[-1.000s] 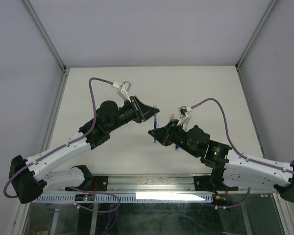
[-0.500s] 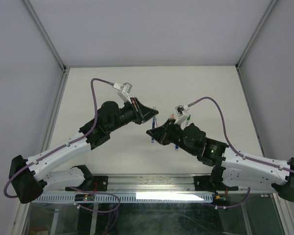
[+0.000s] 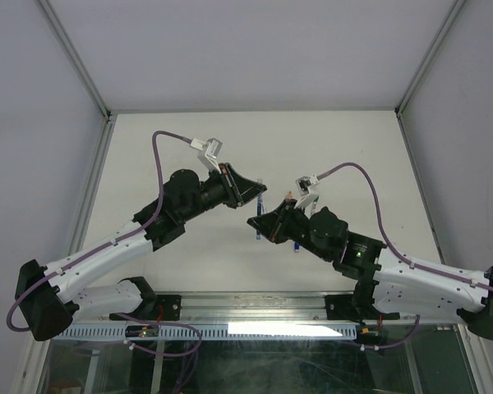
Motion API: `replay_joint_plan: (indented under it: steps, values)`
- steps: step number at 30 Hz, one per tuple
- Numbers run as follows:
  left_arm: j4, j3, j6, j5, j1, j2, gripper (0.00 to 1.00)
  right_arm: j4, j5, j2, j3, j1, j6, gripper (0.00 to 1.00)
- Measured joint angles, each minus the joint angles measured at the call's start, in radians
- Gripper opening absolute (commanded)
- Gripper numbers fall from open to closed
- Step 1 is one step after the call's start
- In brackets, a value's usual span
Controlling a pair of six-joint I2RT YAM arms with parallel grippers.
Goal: Insert the pens into the pen caps
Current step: Insert the pen cap onto the pen.
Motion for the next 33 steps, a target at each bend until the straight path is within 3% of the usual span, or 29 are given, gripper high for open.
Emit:
replay_joint_plan:
  steps: [9, 21, 33]
  values:
    - [0.044, 0.01, 0.006, -0.02, 0.0, 0.017, 0.0, -0.017, -0.019, 0.013, 0.037, -0.057, -0.152, 0.0]
    - [0.078, 0.082, 0.095, -0.171, 0.007, 0.034, 0.0, -0.059, -0.275, 0.146, 0.224, -0.26, -0.266, 0.0]
    - [0.148, 0.118, 0.148, -0.278, 0.007, 0.079, 0.0, -0.211, -0.476, 0.302, 0.461, -0.405, -0.315, 0.0]
